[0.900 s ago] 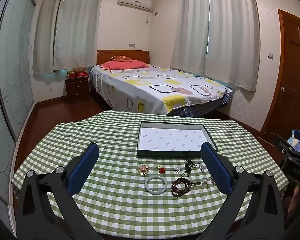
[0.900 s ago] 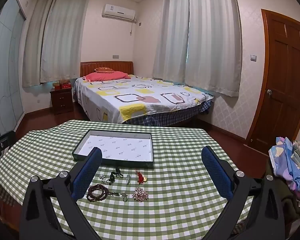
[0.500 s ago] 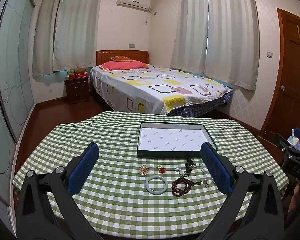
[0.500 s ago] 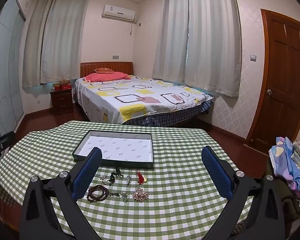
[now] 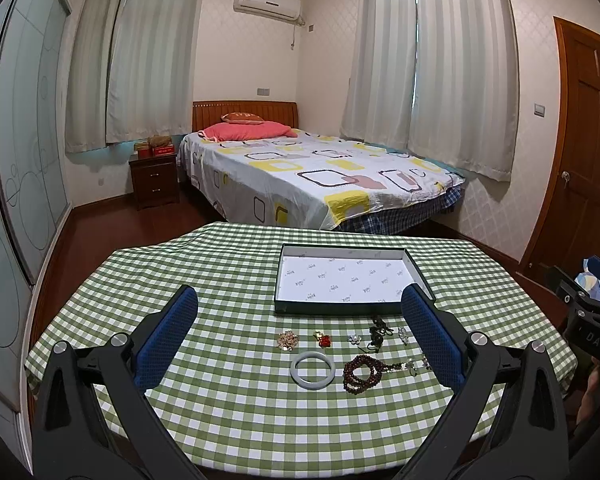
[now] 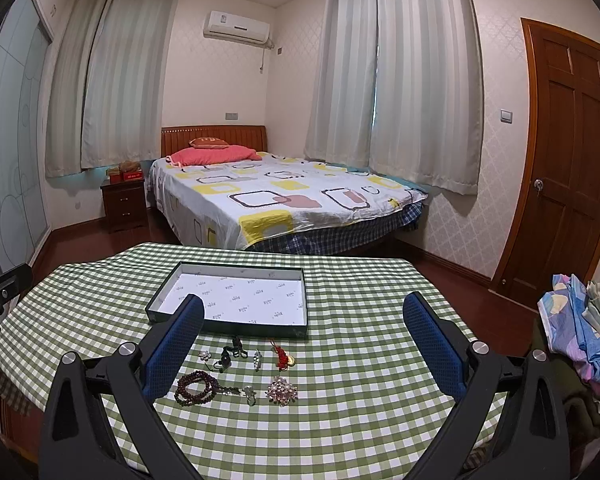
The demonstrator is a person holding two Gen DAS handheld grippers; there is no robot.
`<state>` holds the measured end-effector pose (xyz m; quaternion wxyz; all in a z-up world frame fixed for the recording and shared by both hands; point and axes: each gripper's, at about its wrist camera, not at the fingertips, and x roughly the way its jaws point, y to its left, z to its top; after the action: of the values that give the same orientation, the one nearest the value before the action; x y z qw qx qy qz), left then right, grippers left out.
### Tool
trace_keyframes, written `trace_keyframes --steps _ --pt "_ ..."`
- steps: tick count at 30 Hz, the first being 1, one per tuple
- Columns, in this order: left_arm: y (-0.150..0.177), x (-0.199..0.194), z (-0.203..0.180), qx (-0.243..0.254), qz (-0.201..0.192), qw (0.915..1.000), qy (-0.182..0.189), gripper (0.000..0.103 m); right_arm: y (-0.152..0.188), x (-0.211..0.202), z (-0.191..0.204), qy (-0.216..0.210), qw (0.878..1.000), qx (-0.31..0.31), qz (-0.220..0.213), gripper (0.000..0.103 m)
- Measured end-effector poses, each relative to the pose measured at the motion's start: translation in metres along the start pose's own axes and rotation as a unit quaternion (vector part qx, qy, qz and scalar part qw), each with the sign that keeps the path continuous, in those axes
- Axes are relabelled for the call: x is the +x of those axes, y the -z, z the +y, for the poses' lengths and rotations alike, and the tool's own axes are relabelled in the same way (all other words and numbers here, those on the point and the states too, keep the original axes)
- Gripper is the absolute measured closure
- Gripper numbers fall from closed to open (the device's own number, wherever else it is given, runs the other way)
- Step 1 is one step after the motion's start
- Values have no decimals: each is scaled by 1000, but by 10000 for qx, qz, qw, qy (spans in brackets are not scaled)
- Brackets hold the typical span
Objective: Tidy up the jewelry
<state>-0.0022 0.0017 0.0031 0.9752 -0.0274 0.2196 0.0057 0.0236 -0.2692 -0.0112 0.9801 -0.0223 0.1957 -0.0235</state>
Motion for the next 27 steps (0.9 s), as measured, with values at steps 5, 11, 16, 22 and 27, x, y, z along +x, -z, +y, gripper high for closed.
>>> trace_keyframes --steps 5,11,16,22,27 --pt "0 1 0 -1 6 10000 -2 4 0 -1 0 -2 10000 8 -9 6" --pt "0 0 0 8 -3 10000 -2 4 0 -1 0 -1 10000 9 -10 6" --pt "0 0 0 3 -4 10000 9 4 1 -1 -1 -7 10000 12 -17 6" --pt "1 0 0 4 -1 10000 3 4 -1 -1 0 -3 10000 10 -18 6" --pt "1 0 0 7 -4 10000 -8 4 0 0 -1 -5 10000 10 -23 6"
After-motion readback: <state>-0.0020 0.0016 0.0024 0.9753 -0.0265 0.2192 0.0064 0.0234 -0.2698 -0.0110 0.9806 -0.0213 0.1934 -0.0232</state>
